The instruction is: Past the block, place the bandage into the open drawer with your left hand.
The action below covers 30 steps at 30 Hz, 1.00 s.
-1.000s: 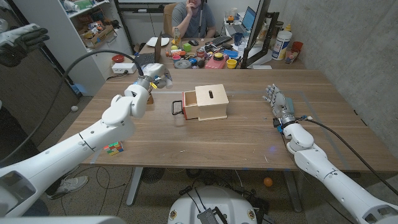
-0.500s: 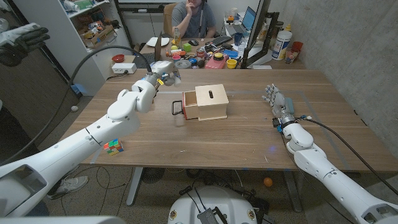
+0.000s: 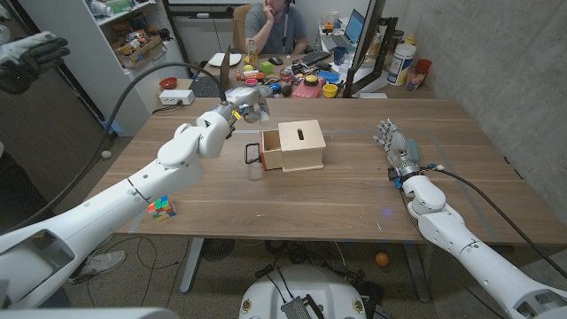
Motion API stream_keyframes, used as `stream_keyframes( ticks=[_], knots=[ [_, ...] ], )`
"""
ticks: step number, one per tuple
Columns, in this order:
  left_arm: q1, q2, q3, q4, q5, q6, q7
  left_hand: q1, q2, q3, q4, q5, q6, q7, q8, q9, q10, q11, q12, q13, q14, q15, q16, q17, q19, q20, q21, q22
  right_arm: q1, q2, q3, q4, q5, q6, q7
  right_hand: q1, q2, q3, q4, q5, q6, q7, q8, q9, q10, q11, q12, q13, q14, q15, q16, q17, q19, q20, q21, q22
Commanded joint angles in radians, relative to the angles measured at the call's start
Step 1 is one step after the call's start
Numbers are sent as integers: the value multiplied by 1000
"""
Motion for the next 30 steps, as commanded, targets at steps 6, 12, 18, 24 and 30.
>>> stream_keyframes(
  ticks=[6, 12, 18, 24, 30],
  knots=[
    [-37, -8, 17, 24, -13, -73, -81, -4, 10, 11, 8, 5, 70, 58, -4, 7, 121, -14, 2, 78, 42, -41, -7, 3, -1, -69, 8, -1, 26, -20, 19, -24, 33, -19, 35, 9, 69, 1, -2, 2, 1, 1, 0, 5, 6, -3, -1, 4, 9, 7, 0, 0, 9, -31, -7, 6],
    [-35, 0, 25, 28, 19, -72, -94, -5, 10, 13, 9, 5, 73, 56, -6, 7, 123, -14, 0, 79, 43, -42, -11, 2, -4, -69, 10, -1, 41, -25, 28, -42, 34, -6, 47, 8, 69, 1, -2, 2, 0, 0, 0, 5, 4, -3, -1, 4, 8, 5, 0, 0, 11, -30, -9, 6],
    [-55, -16, 42, 75, 23, -95, -114, -6, 10, 14, 9, 5, 74, 54, -8, 8, 124, -17, -3, 78, 45, -41, -14, 2, -6, -69, 12, -1, 69, -24, 15, -42, 36, -15, 79, 9, 68, 1, -3, 2, 1, 1, 0, 5, 7, -5, -1, 4, 10, 5, 0, 0, 13, -28, -11, 6],
    [-89, -45, 79, 123, 57, -106, -137, -7, 9, 15, 10, 5, 74, 51, -11, 8, 123, -17, -5, 80, 46, -42, -18, 2, -8, -68, 15, -1, 90, -21, 3, -39, 20, -15, 87, 8, 68, 0, -2, 2, 2, 0, 1, 5, 7, -7, 0, 4, 11, 6, 0, 0, 14, -29, -14, 7],
    [-127, -88, 115, 202, 81, -115, -142, -8, 9, 16, 11, 5, 77, 51, -12, 8, 124, -21, -8, 79, 46, -42, -22, 2, -10, -68, 17, -1, 92, -16, 1, -30, 18, -7, 89, 7, 67, 0, -2, 2, 5, 0, 2, 5, 10, -5, 0, 4, 12, 5, 0, 0, 16, -28, -16, 7]
  ],
)
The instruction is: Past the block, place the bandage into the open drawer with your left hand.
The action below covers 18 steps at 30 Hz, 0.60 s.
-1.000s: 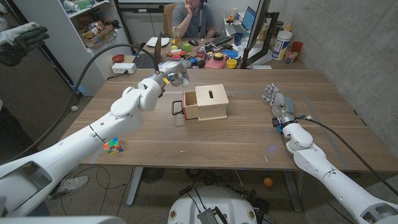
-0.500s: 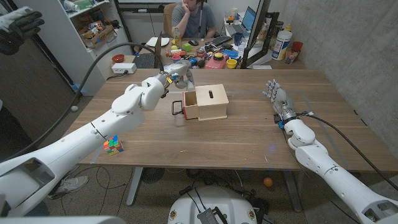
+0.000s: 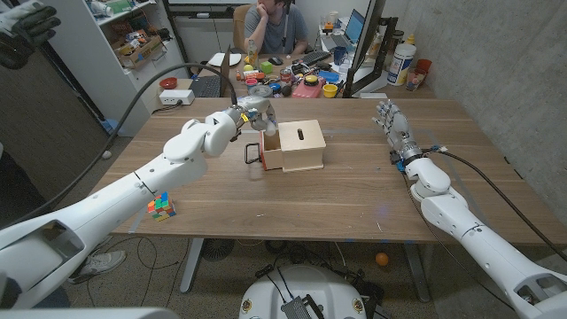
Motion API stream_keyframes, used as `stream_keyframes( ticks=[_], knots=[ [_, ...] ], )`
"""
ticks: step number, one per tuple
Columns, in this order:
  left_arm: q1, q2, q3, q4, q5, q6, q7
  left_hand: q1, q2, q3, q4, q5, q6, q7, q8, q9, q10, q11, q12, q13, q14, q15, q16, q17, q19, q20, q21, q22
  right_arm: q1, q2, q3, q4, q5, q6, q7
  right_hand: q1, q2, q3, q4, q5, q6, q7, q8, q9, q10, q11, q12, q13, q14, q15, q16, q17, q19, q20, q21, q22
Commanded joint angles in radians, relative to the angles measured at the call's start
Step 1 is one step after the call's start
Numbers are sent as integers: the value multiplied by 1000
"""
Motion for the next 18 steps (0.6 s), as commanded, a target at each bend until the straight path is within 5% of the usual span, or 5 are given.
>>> stream_keyframes(
  ticks=[1, 12, 16, 18],
  knots=[
    [-61, -62, 62, 119, 42, -26, -27, -3, 3, 15, 9, 6, 69, 55, -1, 2, 123, -20, 3, 79, 39, -40, -5, 2, -4, -70, 7, 3, 22, 6, -10, 6, -11, 6, 13, 8, 67, 0, -2, 2, 5, -1, 2, 5, 5, 1, 0, 4, 7, -1, 0, 0, 7, -27, -2, 2],
    [-96, -95, 110, 162, 82, -39, -37, -7, 3, 17, 12, 5, 63, 45, -10, 3, 117, -26, -7, 78, 38, -40, -16, -2, -9, -68, 12, 2, 3, -10, 3, -7, -20, 12, -5, 8, 66, 0, -3, 3, 7, 2, 2, 5, 8, 4, 1, 4, 9, 0, 0, -1, 10, -24, -5, 2],
    [-133, -97, 132, 162, 77, -44, -153, -102, -22, 18, 55, 2, -121, -24, -107, 2, 36, -36, -117, 27, -89, -44, -170, -126, -80, -41, -13, -7, 1, -13, 6, -7, -19, 13, -5, 8, 66, 0, -3, 3, 9, 2, 2, 5, 8, 1, 1, 4, 11, 0, 1, -1, 10, -25, -7, 2],
    [-147, -99, 142, 164, 81, -47, -189, -179, -59, 12, 86, 6, -210, -55, -156, 4, -62, -12, -212, -4, -216, -34, -230, -191, -120, -30, -59, -14, 2, -14, 6, -5, -20, 13, -5, 8, 66, -1, -3, 3, 10, 1, 3, 5, 10, 2, 2, 4, 12, 1, 1, 0, 12, -25, -7, 2]
  ],
)
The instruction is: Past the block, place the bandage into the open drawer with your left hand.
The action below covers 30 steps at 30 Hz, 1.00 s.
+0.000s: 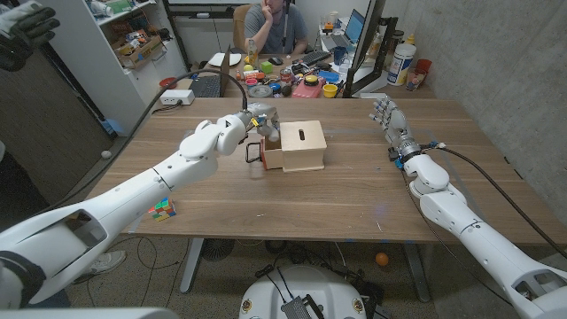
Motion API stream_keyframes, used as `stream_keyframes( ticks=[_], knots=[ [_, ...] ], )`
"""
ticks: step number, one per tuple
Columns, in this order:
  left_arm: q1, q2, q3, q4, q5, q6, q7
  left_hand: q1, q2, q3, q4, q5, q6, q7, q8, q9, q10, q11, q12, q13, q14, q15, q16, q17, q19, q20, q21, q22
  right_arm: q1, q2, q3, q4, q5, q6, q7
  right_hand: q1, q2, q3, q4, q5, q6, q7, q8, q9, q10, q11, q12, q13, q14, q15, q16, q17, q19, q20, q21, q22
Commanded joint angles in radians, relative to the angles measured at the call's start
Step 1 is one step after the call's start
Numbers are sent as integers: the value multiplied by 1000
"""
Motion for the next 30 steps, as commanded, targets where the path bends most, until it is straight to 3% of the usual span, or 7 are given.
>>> stream_keyframes(
  ticks=[1, 3, 4, 7, 23, 30],
  knots=[
    [-70, -25, 56, 31, 21, -17, -167, -125, -54, 4, 64, 8, -176, -51, -93, 5, -112, 4, -145, -13, -203, -1, -101, -115, -63, -27, -67, -9, -7, -11, 10, -4, -4, 5, -5, 8, 66, -1, -3, 3, 10, 1, 3, 5, 10, 2, 2, 4, 12, 0, 1, 0, 5, -25, -3, 2],
    [-81, -27, 58, 35, 4, -28, -199, -169, -70, -2, 84, 11, -237, -67, -124, 6, -162, 19, -199, -26, -310, 12, -105, -140, -111, 16, -111, -7, -4, -11, 10, 0, -3, 4, -3, 8, 65, -1, -3, 3, 11, 1, 3, 5, 11, 5, 2, 4, 13, 1, 1, 0, 5, -25, -4, 2],
    [-86, -27, 59, 36, -2, -31, -215, -193, -68, -8, 99, 12, -255, -69, -133, 6, -180, 38, -217, -29, -344, 14, -99, -142, -132, 36, -129, -6, -2, -11, 9, 3, -4, 4, -2, 8, 65, -1, -3, 3, 11, 2, 2, 5, 11, 7, 2, 4, 13, 1, 1, 0, 6, -25, -4, 2],
    [-97, -28, 61, 35, -15, -39, -248, -226, -68, -18, 118, 13, -296, -69, -149, 4, -210, 48, -247, -32, -410, 27, -96, -144, -182, 89, -166, -6, 3, -9, 7, 9, -3, 3, 1, 7, 65, -1, -3, 3, 12, 3, 3, 5, 11, 4, 2, 4, 14, 2, 1, 0, 6, -25, -5, 2],
    [-99, -3, 39, -29, -46, -52, -295, -282, -62, -38, 152, 13, -339, -49, -159, 4, -246, 64, -257, -18, -494, 81, -99, -143, -251, 148, -222, -3, 13, -2, 2, 27, -5, 8, 7, 7, 66, -1, -2, 4, 16, 7, 3, 4, 20, 11, 4, 5, 19, 5, 1, 0, 12, -24, -10, 2],
    [-88, 14, 25, -82, -19, -38, -299, -287, -61, -41, 155, 14, -339, -44, -156, 3, -264, 65, -260, -15, -512, 84, -99, -143, -258, 155, -232, -3, -1, -4, 7, 17, 0, 13, 2, 7, 66, -1, -2, 4, 17, 7, 3, 4, 18, 7, 3, 5, 20, 6, 1, 0, 14, -23, -12, 2]
  ],
)
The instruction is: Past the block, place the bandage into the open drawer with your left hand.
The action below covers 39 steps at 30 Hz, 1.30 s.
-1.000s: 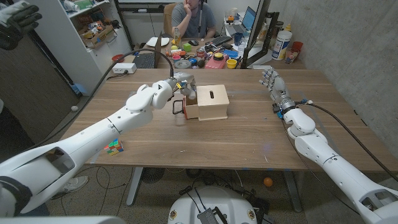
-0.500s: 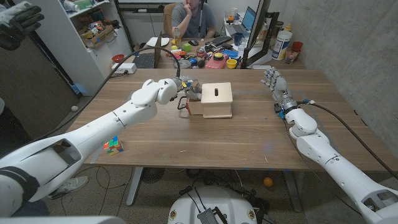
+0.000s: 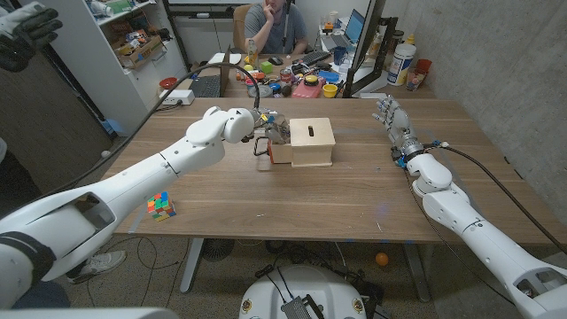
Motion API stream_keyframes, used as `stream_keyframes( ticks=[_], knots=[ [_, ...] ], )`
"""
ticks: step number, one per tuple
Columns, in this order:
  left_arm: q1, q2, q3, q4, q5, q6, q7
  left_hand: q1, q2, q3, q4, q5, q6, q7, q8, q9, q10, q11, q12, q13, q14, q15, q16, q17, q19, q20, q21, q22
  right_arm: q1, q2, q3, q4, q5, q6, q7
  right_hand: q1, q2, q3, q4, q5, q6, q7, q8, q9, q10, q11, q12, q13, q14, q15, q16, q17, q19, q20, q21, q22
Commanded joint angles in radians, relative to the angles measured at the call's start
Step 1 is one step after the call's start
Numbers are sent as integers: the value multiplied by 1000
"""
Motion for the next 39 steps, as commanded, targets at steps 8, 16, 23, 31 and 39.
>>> stream_keyframes(
  ticks=[8, 16, 23, 31, 39],
  knots=[
    [24, 34, -46, -124, 51, 34, -29, -17, -3, -4, 7, 6, -10, 9, -2, 1, -18, 2, -3, 6, -31, -74, -1, 4, -24, 14, -22, 2, -22, 0, 7, -6, 9, 7, -5, 7, 67, -1, -2, 4, 9, -1, 3, 5, 7, -5, 3, 5, 8, 2, 0, 0, 6, -25, -7, 2],
    [46, 45, -74, -175, 69, 61, -39, -46, -13, -21, 21, 5, -31, 15, -5, 1, -42, 8, -5, 10, -66, -59, -2, 4, -62, 48, -50, 3, -23, 2, 8, 5, 16, 11, 3, 7, 67, -1, -2, 4, 10, -2, 2, 5, 8, -3, 3, 5, 8, 4, 0, 0, 6, -24, -10, 3],
    [79, 61, -113, -225, 73, 90, -23, -89, -15, -42, 44, 7, -48, 17, -4, 1, -86, 19, -18, 8, -127, -35, -7, 2, -116, 89, -90, 3, -24, 0, 9, 10, 22, 11, 12, 6, 67, -2, -1, 4, 11, -1, 2, 5, 8, -1, 3, 5, 9, 5, 0, 0, 8, -23, -11, 3],
    [141, 88, -170, -291, 75, 121, 48, -119, -17, -58, 59, 11, -85, 20, -9, 0, -134, 20, -35, 1, -197, -9, -9, -3, -158, 123, -128, 2, -30, 1, 10, 12, 29, 14, 19, 6, 67, -2, -1, 5, 10, -2, 2, 5, 8, -2, 3, 5, 7, 4, -1, 0, 7, -23, -15, 3],
    [201, 104, -220, -340, 64, 138, 125, -183, -13, -87, 92, 13, -172, 15, -21, 2, -217, 25, -55, -8, -290, 21, -7, -12, -199, 151, -174, 4, -40, -7, 13, -7, 29, 14, 17, 6, 67, -2, -1, 5, 9, -2, 1, 5, 6, -2, 1, 5, 6, 5, -2, 0, 9, -23, -18, 3]
  ],
)
